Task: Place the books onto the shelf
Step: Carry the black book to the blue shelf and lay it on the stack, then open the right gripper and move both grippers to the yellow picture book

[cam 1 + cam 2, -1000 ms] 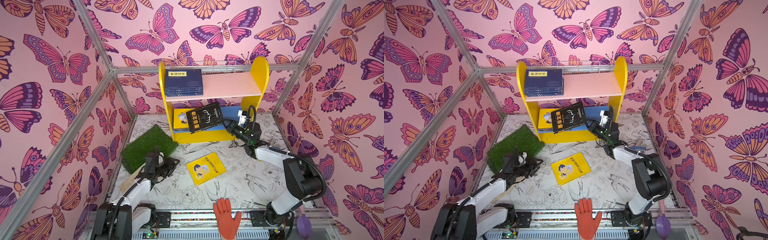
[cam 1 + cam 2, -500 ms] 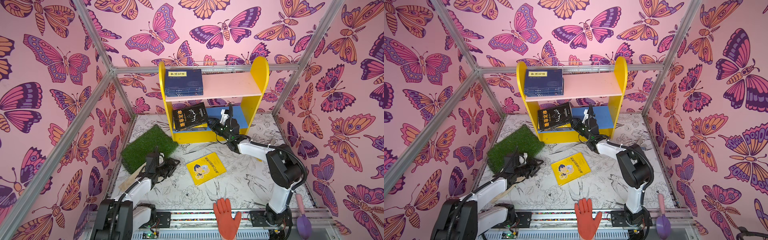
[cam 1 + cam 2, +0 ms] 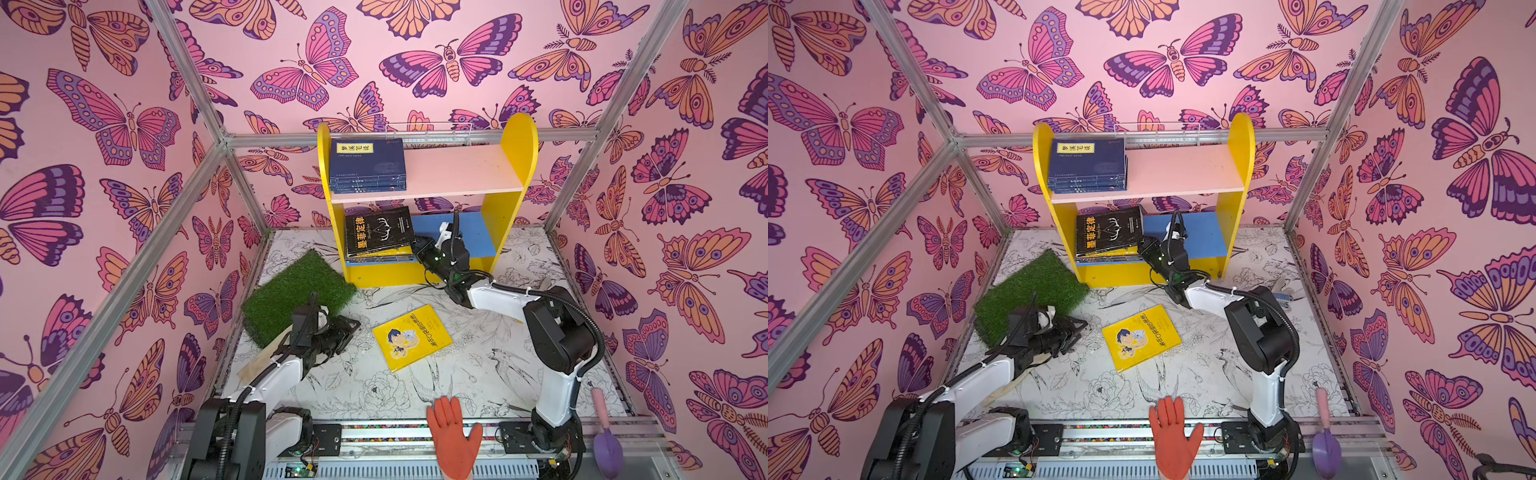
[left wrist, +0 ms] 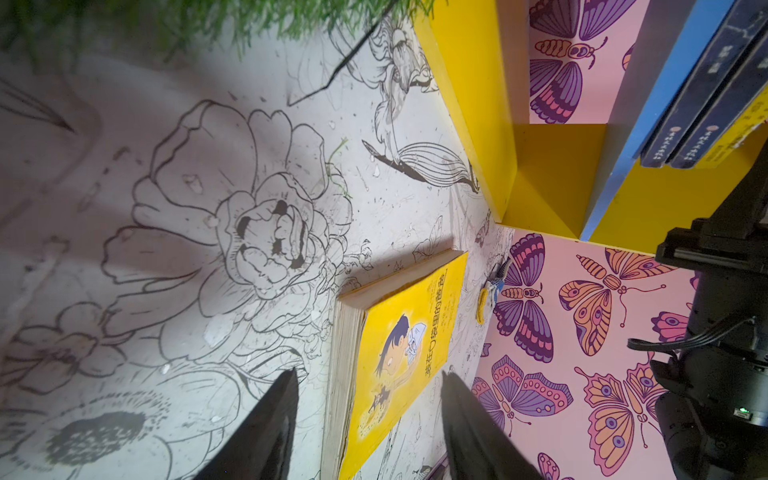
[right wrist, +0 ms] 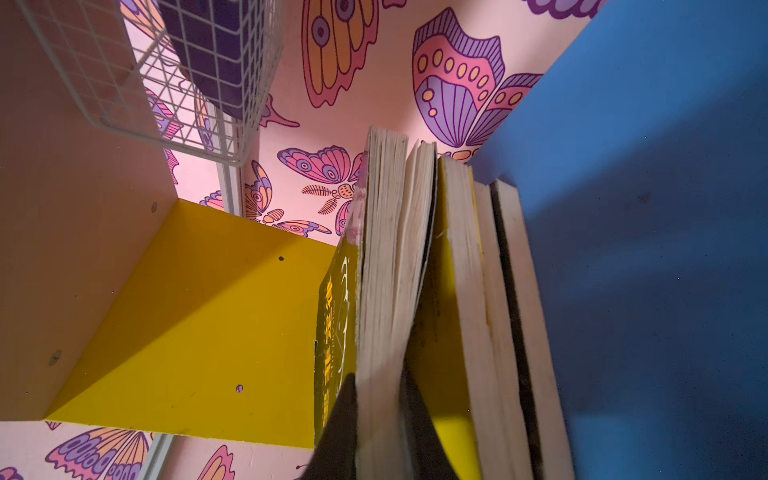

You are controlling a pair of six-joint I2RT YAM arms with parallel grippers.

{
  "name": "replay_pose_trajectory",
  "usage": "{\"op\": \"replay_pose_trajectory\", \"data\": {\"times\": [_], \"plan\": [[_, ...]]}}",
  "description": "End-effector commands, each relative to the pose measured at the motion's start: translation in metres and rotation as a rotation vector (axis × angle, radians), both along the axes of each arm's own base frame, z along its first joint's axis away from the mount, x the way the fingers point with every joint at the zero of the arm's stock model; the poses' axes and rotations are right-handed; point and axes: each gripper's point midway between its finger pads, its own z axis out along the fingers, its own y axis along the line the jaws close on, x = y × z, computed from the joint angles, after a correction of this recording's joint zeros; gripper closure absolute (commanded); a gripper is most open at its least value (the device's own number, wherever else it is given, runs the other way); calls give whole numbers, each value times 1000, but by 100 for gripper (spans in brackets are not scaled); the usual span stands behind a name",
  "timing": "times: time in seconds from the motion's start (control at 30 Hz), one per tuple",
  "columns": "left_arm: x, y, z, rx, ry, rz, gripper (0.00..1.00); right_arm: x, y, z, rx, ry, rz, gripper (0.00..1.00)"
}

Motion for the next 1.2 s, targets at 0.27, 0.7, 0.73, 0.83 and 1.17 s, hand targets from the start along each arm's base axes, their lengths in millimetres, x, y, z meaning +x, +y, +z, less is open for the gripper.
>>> {"op": "replay_pose_trajectory", "data": {"times": [0.27, 0.7, 0.73, 0.83, 1.17], "plan": [[-3, 2, -1, 4, -1, 0, 42, -9, 29, -3, -71, 25, 23, 92], [-3, 4, -3, 9, 9, 13, 42, -15, 23, 8, -402, 57, 54, 52], [-4, 4, -3, 8, 10, 14, 42, -15, 23, 9, -422, 56, 56, 51], [-4, 4, -3, 11, 9, 17, 42, -14, 21, 10, -492, 60, 62, 49], [-2, 9, 5, 73, -15, -3, 42, -17, -23, 38, -747, -26, -68, 38]]}}
